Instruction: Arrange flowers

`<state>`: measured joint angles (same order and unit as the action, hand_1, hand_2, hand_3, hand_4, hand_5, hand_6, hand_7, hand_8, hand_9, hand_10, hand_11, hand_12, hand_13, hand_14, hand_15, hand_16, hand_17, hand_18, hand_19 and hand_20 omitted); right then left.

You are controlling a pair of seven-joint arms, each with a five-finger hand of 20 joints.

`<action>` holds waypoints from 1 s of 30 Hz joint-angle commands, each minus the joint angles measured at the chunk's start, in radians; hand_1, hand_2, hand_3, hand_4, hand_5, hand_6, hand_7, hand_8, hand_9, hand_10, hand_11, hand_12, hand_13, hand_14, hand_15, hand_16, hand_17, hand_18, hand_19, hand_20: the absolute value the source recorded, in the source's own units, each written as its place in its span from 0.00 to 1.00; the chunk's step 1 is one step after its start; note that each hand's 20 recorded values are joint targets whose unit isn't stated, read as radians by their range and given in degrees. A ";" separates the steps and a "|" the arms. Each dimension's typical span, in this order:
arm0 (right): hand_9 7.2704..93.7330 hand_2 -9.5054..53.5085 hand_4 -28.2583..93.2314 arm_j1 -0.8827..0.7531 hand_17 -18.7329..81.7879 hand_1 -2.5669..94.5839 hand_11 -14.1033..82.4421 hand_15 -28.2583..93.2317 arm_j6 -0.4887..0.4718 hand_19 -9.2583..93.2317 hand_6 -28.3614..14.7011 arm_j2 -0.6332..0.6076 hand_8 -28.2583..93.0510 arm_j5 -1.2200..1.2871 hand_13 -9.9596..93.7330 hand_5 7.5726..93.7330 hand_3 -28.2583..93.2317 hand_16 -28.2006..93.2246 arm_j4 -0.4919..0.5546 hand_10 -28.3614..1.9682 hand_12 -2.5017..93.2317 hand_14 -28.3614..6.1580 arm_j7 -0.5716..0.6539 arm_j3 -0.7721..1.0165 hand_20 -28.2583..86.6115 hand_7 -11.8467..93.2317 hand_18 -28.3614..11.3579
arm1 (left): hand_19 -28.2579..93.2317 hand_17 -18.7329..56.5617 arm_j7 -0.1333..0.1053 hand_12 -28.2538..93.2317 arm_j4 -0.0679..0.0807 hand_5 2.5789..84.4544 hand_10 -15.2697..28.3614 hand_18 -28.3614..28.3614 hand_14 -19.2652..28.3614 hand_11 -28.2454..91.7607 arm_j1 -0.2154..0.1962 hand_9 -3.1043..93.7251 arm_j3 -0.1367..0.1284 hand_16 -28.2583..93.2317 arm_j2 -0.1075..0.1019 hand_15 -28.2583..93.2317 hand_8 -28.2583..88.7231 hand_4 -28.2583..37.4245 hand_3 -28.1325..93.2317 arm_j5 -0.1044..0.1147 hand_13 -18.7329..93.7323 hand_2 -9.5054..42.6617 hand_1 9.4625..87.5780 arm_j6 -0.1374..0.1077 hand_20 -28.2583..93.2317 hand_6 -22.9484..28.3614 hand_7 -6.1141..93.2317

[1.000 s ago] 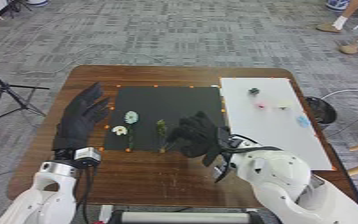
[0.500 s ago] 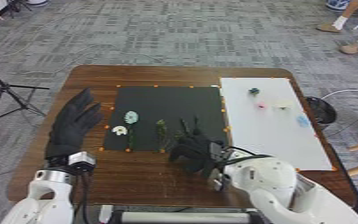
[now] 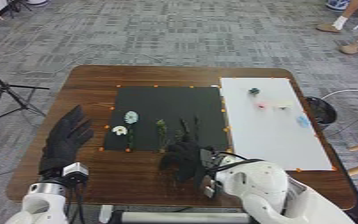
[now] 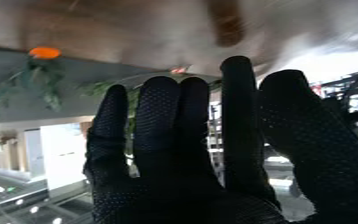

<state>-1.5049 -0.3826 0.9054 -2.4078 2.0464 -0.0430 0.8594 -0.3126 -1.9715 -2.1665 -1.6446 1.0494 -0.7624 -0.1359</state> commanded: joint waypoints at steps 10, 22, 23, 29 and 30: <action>0.29 0.21 0.10 0.062 0.23 0.29 0.83 0.92 0.010 0.75 0.77 0.066 0.10 -0.077 0.41 0.46 1.00 0.54 -0.097 0.40 0.58 0.38 0.023 -0.037 0.68 0.36 0.16 | 0.59 0.09 0.000 0.40 -0.008 0.28 0.58 0.87 0.68 0.33 0.005 0.26 0.005 0.29 0.010 0.38 0.15 0.00 0.77 -0.016 0.33 0.07 0.17 0.012 0.30 0.48 0.26; 0.29 0.22 0.10 0.086 0.23 0.28 0.83 0.92 0.028 0.75 0.75 0.080 0.10 -0.113 0.41 0.46 1.00 0.54 -0.130 0.40 0.58 0.38 0.027 -0.015 0.68 0.36 0.17 | 0.59 0.09 0.001 0.40 -0.008 0.28 0.58 0.87 0.68 0.33 0.013 0.26 0.007 0.29 0.010 0.38 0.15 0.00 0.77 -0.018 0.33 0.07 0.17 0.014 0.30 0.48 0.26; 0.29 0.22 0.10 0.089 0.23 0.28 0.83 0.92 0.029 0.75 0.75 0.081 0.10 -0.119 0.41 0.46 1.00 0.54 -0.132 0.40 0.58 0.38 0.027 -0.013 0.68 0.36 0.17 | 0.59 0.09 0.002 0.40 -0.007 0.28 0.58 0.87 0.68 0.33 0.014 0.26 0.008 0.29 0.009 0.38 0.15 0.00 0.77 -0.018 0.33 0.07 0.17 0.015 0.30 0.48 0.26; 0.29 0.22 0.10 0.109 0.22 0.28 0.83 0.92 0.041 0.75 0.75 0.084 0.10 -0.126 0.41 0.47 1.00 0.54 -0.146 0.40 0.58 0.38 0.026 -0.020 0.68 0.36 0.17 | 0.59 0.09 0.004 0.40 -0.007 0.28 0.58 0.87 0.68 0.33 0.017 0.26 0.011 0.29 0.008 0.38 0.15 0.00 0.77 -0.017 0.33 0.07 0.17 0.018 0.30 0.48 0.26; 0.29 0.22 0.10 0.110 0.23 0.28 0.83 0.92 0.039 0.75 0.75 0.086 0.10 -0.130 0.41 0.47 1.00 0.54 -0.148 0.40 0.58 0.38 0.024 -0.021 0.68 0.36 0.17 | 0.59 0.09 0.004 0.40 -0.007 0.28 0.58 0.87 0.68 0.33 0.016 0.26 0.010 0.29 0.008 0.38 0.15 0.00 0.77 -0.017 0.33 0.07 0.17 0.019 0.30 0.48 0.26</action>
<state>-1.4178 -0.3569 0.9916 -2.5042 1.9249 -0.0278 0.8340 -0.3127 -1.9729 -2.1489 -1.6372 1.0501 -0.7753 -0.1304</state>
